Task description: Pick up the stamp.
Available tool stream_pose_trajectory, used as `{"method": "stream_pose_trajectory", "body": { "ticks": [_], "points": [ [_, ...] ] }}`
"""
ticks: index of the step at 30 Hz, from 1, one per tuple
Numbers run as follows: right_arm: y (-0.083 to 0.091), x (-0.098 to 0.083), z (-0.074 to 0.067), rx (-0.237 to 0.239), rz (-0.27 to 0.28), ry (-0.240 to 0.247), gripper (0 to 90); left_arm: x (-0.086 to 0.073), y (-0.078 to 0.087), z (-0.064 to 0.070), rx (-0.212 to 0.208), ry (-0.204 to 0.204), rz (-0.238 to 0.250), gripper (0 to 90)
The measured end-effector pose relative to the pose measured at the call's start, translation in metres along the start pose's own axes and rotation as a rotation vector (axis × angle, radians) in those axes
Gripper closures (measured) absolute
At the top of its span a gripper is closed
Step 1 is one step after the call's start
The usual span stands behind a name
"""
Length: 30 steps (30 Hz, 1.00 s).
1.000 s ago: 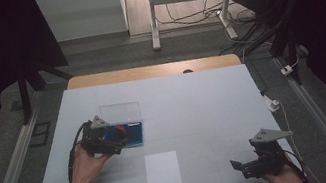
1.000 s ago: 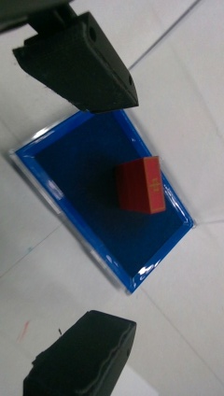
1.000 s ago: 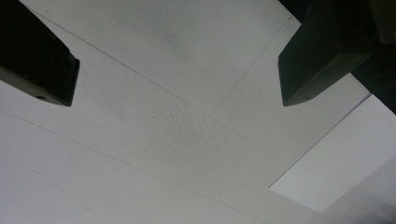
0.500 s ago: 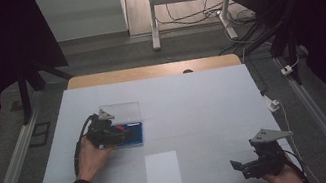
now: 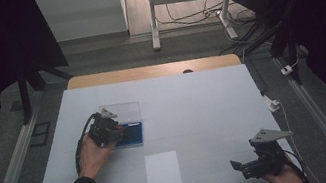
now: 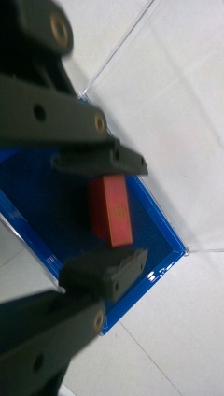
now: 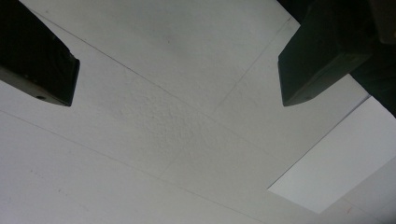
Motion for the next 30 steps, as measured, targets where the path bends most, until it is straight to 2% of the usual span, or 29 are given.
{"method": "stream_pose_trajectory", "body": {
  "ticks": [4, 8, 13, 20, 30],
  "points": [
    [0.0, 0.0, 0.0, 0.0, 0.001, 0.001, 0.0, 0.0, 0.0, 0.0, -0.001, 0.006, -0.004, 58.1],
    [0.001, 0.0, 0.0, 0.0, 0.004, 0.001, 0.0, 0.0, 0.002, 0.0, 0.001, -0.004, -0.002, 58.2],
    [0.001, 0.0, 0.0, -0.001, 0.003, 0.004, 0.0, 0.004, 0.009, 0.0, -0.017, -0.008, 0.028, 58.2],
    [0.002, 0.0, 0.0, -0.004, 0.007, 0.004, 0.0, 0.006, 0.015, 0.004, -0.024, -0.066, 0.048, 58.2],
    [0.003, 0.001, 0.002, 0.006, 0.022, -0.019, 0.0, 0.014, 0.022, 0.013, -0.059, -0.071, 0.108, 58.2]
  ]
}}
Point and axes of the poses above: each handheld gripper's, and its own axes: y roughly backward along the jaws, x roughly out of its top, z roughly to its right, the point moved 10 cm from there along -y, roughly forward along the jaws
